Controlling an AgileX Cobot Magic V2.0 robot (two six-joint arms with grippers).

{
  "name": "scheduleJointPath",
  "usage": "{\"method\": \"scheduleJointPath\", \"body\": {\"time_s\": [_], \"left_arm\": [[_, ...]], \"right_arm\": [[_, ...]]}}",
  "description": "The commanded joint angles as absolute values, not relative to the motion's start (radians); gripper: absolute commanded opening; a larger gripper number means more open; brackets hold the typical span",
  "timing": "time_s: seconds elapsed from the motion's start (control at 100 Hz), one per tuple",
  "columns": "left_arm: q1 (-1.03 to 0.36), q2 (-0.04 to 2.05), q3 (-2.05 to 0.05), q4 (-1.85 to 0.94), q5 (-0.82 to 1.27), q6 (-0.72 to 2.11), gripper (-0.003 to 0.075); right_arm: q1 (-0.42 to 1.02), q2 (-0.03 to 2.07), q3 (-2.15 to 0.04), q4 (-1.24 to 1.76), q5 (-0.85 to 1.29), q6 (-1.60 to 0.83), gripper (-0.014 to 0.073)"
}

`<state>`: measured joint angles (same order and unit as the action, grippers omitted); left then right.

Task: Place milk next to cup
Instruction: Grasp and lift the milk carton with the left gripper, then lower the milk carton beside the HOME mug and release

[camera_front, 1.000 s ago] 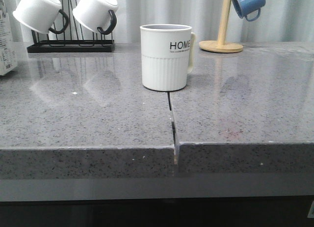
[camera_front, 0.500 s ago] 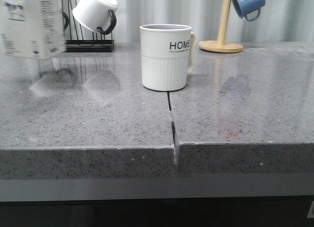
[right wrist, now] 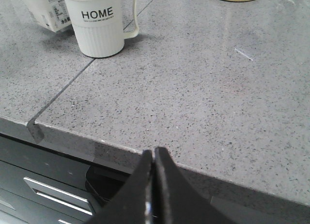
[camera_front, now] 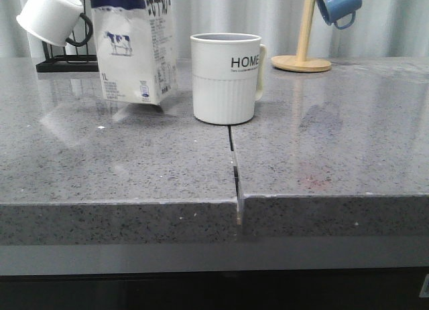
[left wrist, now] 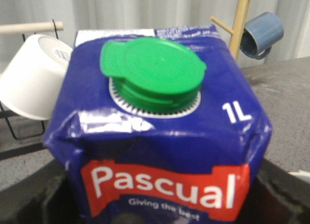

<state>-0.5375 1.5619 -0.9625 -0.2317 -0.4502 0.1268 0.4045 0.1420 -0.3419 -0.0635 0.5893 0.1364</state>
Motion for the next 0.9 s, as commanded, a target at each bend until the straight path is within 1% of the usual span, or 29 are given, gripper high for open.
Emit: {"method": "scheduleJointPath", "body": {"time_s": [0.0, 0.39, 0.42, 0.46, 0.49, 0.54, 0.56, 0.57, 0.58, 0.61, 0.66, 0.71, 0.89], "left_arm": [[-0.551, 1.539, -0.997, -0.250, -0.555, 0.124, 0.0231], [-0.565, 1.540, -0.997, -0.261, -0.529, 0.120, 0.0239], [-0.565, 1.540, -0.997, -0.261, -0.526, 0.120, 0.0257], [-0.565, 1.540, -0.997, -0.261, -0.524, 0.120, 0.0302], [-0.565, 1.540, -0.997, -0.261, -0.524, 0.120, 0.0346], [-0.565, 1.540, -0.997, -0.263, -0.524, 0.120, 0.0453], [-0.565, 1.540, -0.997, -0.264, -0.524, 0.120, 0.0480], [-0.565, 1.540, -0.997, -0.271, -0.524, 0.120, 0.0520], [-0.565, 1.540, -0.997, -0.271, -0.524, 0.120, 0.0520], [-0.565, 1.540, -0.997, -0.287, -0.524, 0.120, 0.0578], [-0.565, 1.540, -0.997, -0.304, -0.524, 0.120, 0.0631], [-0.565, 1.540, -0.997, -0.310, -0.524, 0.120, 0.0652], [-0.570, 1.514, -0.996, -0.310, -0.505, 0.120, 0.0651]], "right_arm": [[0.403, 0.151, -0.366, -0.065, 0.507, 0.132, -0.0061], [0.403, 0.151, -0.366, -0.065, 0.506, 0.132, -0.0061], [0.403, 0.151, -0.366, -0.065, 0.506, 0.132, -0.0061], [0.403, 0.151, -0.366, -0.065, 0.506, 0.132, -0.0061], [0.403, 0.151, -0.366, -0.065, 0.506, 0.132, -0.0061], [0.403, 0.151, -0.366, -0.065, 0.506, 0.132, -0.0061], [0.403, 0.151, -0.366, -0.065, 0.506, 0.132, -0.0061], [0.403, 0.151, -0.366, -0.065, 0.506, 0.132, -0.0061], [0.403, 0.151, -0.366, -0.065, 0.506, 0.132, -0.0061], [0.403, 0.151, -0.366, -0.065, 0.506, 0.132, -0.0061], [0.403, 0.151, -0.366, -0.065, 0.506, 0.132, -0.0061], [0.403, 0.151, -0.366, -0.065, 0.506, 0.132, -0.0061], [0.403, 0.151, -0.366, -0.065, 0.506, 0.132, -0.0061]]}}
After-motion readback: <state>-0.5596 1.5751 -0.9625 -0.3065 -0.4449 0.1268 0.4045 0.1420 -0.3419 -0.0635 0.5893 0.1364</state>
